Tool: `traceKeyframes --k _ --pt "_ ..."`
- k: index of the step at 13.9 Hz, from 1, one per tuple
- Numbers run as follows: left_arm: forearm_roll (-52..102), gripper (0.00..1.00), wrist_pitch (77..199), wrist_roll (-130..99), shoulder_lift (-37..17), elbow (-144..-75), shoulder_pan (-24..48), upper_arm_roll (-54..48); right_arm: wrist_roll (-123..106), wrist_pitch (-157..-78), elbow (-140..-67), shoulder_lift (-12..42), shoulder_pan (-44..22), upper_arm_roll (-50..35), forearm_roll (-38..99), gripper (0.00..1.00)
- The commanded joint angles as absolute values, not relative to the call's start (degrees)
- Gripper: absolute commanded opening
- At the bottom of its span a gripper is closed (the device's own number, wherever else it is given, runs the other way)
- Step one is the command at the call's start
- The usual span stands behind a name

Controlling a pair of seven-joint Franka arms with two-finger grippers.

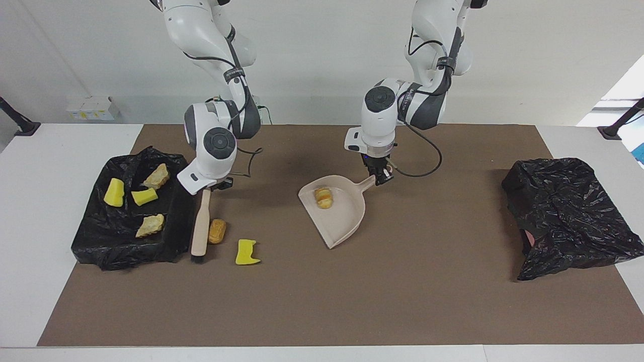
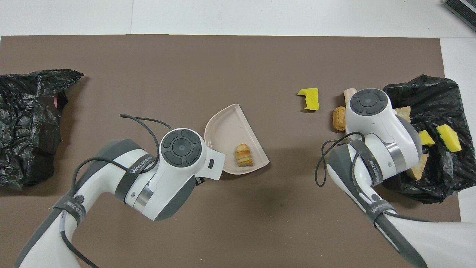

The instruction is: Sweep and dump trash in bin

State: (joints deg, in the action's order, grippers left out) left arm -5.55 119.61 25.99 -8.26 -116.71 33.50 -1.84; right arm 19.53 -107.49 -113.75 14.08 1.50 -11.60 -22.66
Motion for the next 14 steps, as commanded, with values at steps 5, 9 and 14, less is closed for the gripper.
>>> traceKeyframes --k 5,9,14 --pt "-5.10 0.00 117.78 24.79 -8.53 -115.66 33.84 -1.58 16.96 -108.54 -104.25 21.88 -2.63 -13.18 -17.41 0.00" --pt "-5.10 0.00 117.51 22.32 -8.44 -116.10 33.49 -1.67 16.96 -108.11 -104.41 21.71 -6.14 -13.97 -11.96 0.00" --pt "-4.83 0.00 116.63 22.24 -7.82 -117.24 33.66 -1.67 17.14 -105.48 -105.91 20.48 -6.77 -19.41 -6.43 0.00"
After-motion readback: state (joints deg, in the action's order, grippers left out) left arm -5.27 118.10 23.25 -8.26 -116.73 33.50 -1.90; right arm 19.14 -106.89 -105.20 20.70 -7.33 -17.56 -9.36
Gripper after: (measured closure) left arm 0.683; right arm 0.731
